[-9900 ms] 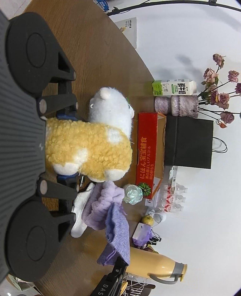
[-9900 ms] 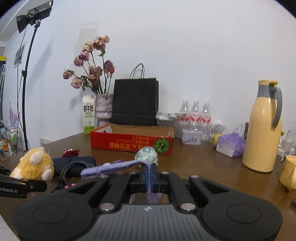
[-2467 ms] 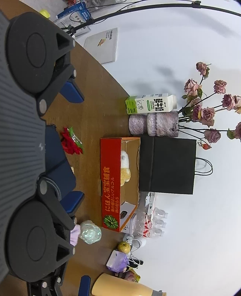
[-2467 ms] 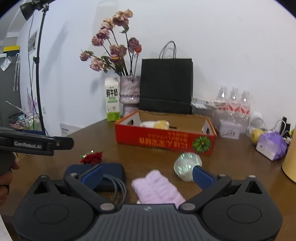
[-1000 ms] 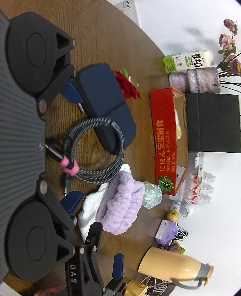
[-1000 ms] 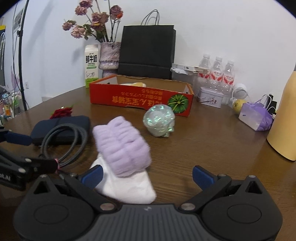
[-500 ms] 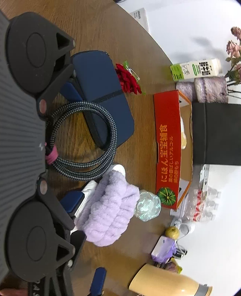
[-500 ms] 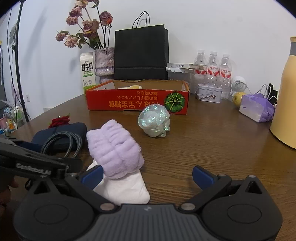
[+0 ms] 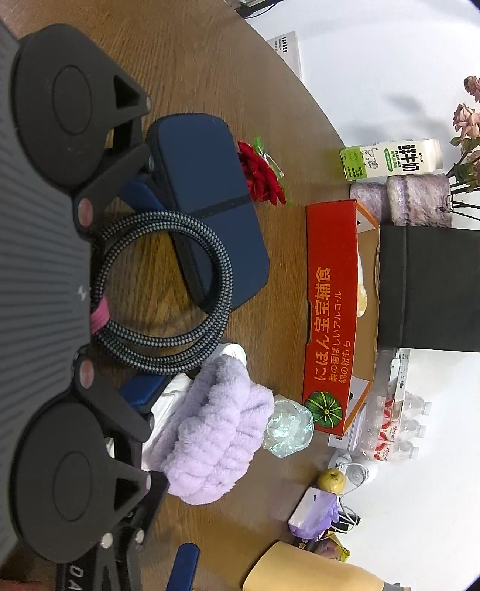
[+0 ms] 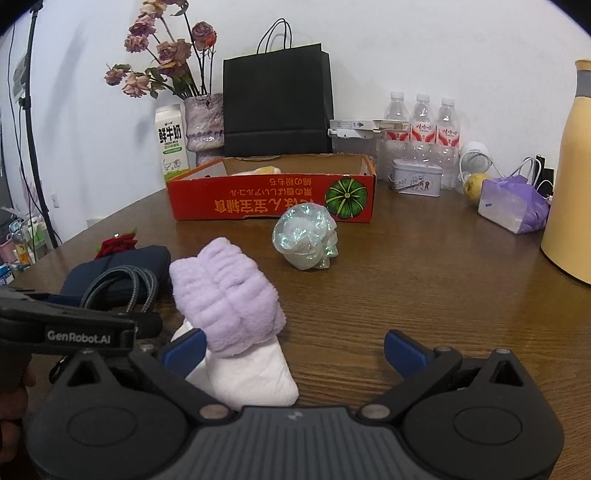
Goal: Organize objects
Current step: 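Grasp the braided black cable with the left tool while the right tool grasps the lilac headband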
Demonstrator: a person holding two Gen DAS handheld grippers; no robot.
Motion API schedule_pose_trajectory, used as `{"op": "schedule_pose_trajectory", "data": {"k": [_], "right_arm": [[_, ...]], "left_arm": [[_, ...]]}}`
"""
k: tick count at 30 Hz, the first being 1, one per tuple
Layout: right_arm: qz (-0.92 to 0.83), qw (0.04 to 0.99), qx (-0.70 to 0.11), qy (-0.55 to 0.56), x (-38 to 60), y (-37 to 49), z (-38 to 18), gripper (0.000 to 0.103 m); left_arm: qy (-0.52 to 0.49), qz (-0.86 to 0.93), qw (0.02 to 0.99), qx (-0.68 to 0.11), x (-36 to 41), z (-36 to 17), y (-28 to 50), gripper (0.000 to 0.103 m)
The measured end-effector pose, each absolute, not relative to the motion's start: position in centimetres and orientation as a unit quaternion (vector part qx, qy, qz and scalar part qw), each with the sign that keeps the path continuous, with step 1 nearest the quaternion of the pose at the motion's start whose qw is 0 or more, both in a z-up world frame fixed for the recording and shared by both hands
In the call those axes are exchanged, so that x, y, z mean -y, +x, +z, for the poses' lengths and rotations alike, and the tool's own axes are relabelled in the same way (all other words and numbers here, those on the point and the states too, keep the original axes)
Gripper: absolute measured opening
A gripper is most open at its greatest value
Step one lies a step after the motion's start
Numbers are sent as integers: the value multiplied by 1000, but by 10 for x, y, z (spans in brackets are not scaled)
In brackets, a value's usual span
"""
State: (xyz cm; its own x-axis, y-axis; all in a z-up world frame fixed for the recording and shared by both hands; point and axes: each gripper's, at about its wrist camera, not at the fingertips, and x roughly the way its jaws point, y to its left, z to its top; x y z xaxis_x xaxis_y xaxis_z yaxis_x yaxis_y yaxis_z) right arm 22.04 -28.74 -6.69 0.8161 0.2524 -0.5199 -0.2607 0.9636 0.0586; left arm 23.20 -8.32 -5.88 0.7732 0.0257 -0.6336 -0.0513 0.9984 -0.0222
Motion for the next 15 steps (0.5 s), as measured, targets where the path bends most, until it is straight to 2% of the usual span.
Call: {"op": "schedule_pose_trajectory", "data": {"k": [15], "right_arm": [[150, 952, -262, -44, 268, 220, -66, 101]], "left_arm": [[-32, 10, 955, -295, 57, -42, 197, 89]]}}
